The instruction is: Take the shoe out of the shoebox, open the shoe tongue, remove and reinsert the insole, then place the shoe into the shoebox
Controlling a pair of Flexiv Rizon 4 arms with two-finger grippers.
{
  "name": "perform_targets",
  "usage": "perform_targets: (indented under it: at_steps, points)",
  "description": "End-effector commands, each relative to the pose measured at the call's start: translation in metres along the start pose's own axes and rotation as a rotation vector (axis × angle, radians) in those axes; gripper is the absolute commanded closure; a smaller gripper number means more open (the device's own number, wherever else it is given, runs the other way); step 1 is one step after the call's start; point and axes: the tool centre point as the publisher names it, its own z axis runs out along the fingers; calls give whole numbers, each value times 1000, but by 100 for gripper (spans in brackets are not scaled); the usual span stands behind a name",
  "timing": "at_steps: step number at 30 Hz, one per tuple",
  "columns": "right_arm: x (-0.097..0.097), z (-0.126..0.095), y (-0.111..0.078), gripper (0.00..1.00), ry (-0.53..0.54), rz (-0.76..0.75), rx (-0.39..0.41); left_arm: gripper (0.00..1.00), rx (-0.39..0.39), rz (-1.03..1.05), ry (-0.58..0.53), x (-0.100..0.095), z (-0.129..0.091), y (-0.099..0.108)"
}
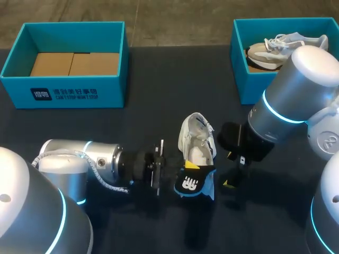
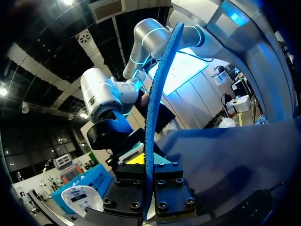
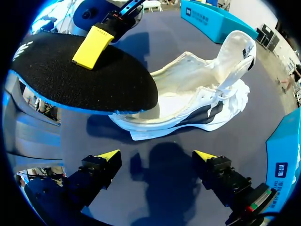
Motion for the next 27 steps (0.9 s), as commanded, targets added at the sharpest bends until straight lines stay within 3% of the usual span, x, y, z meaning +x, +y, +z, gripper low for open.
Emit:
perform_targets:
  at_steps: [1, 27]
  points:
    - [1, 1, 0, 0, -2, 1, 1, 100, 12, 0, 10, 0, 3, 5]
    - [1, 1, 0, 0, -2, 1, 1, 100, 0, -5, -1, -2, 1, 26]
